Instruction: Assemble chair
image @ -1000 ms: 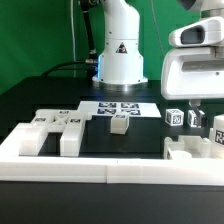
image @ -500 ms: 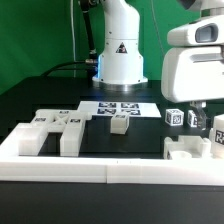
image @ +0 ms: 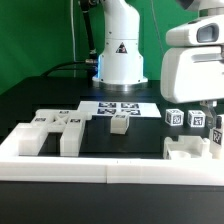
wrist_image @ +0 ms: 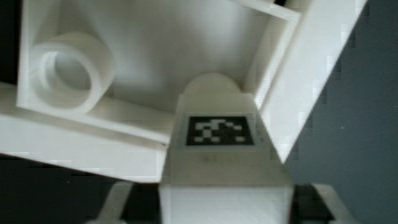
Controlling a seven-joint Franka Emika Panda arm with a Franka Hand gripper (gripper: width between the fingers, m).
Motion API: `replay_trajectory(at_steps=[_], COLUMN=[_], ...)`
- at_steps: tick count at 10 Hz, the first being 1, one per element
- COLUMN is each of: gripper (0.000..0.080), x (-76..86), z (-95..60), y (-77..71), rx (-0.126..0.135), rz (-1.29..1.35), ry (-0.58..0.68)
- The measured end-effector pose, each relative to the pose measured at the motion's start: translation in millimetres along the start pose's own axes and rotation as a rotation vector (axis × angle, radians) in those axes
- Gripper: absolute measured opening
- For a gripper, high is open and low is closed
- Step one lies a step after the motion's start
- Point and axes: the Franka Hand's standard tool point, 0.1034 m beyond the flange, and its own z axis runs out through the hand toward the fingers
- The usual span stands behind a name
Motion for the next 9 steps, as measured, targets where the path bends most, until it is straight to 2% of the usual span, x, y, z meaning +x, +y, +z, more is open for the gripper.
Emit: replay_trajectory(at_steps=[3, 9], gripper=[0.0288, 0.0289], x=[0.0, -1.1], z=[0.2, 1.1], y=[-0.5, 0.1], rx=[0.003, 0.004], rz=[0.153, 0.832], ry=[0.002, 0.001])
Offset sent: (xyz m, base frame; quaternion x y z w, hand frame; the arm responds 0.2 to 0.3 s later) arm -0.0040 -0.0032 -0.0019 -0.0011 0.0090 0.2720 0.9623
